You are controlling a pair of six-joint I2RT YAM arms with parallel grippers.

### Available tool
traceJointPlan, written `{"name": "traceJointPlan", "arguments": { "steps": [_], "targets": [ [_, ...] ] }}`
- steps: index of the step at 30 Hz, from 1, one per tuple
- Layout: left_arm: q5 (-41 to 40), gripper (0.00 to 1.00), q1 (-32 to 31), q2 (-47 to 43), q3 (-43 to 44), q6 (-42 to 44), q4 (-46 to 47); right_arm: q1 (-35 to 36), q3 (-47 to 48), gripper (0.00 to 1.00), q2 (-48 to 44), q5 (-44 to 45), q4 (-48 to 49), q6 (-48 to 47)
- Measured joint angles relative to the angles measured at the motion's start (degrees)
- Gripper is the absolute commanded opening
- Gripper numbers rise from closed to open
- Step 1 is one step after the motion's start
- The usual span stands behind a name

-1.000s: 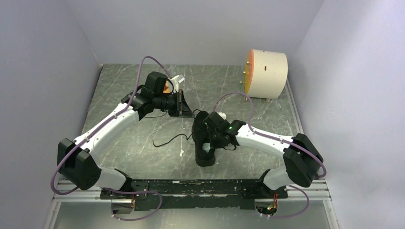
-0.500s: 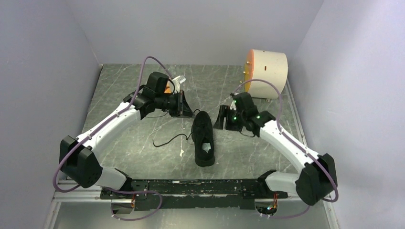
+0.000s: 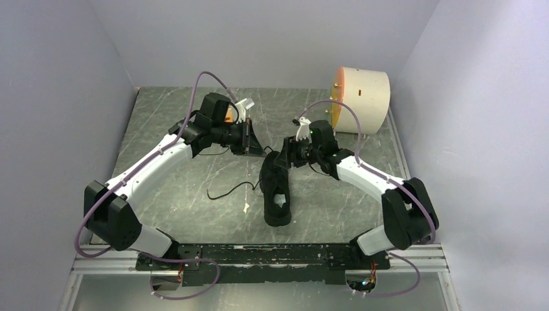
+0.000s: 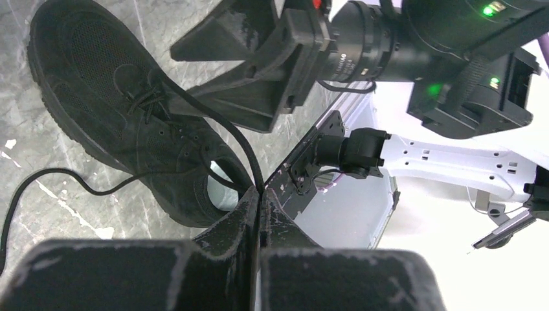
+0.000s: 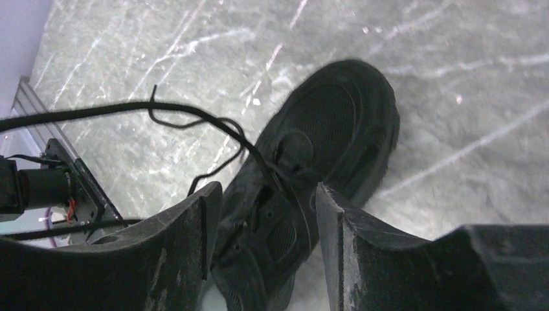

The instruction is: Tie the shoes

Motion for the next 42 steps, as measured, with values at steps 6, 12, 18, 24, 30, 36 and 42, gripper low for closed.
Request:
{"name": "traceJointPlan", "arguments": {
  "steps": [6, 12, 18, 24, 30, 36, 42],
  "targets": [
    [0.02, 0.08, 0.00, 0.07, 0.72, 0.09, -0.74, 0.48, 0.24, 0.42, 5.51, -2.49, 7.37, -1.27],
    [-0.39, 0.64, 0.00, 0.42, 1.27, 0.70, -1.92, 0.72, 2.73, 0.00, 9.51, -1.29, 7.10, -0.83],
    [-7.23, 0.98, -0.04, 0.98, 3.26, 5.90, -9.11, 0.74, 6.62, 0.00, 4.04, 8.94, -5.64, 0.83],
    [-22.62, 0.98, -0.28, 2.21, 3.13, 10.23, -18.45, 0.35, 9.90, 0.00, -3.74, 20.11, -20.28, 1.49],
    [-36.63, 0.98, -2.05, 10.91, 1.53, 13.49, -25.16, -2.19, 10.27, 0.00, -5.46, 25.92, -29.49, 1.44],
    [-40.79, 0.97, -2.47, 14.82, -0.07, 15.02, -27.30, -4.24, 10.58, 0.00, -7.13, 26.47, -33.66, 0.31],
    [-40.37, 0.68, -2.95, 9.25, -6.08, 16.61, -22.05, -4.26, 11.58, 0.00, -9.79, 25.79, -35.26, -0.94]
  ]
}}
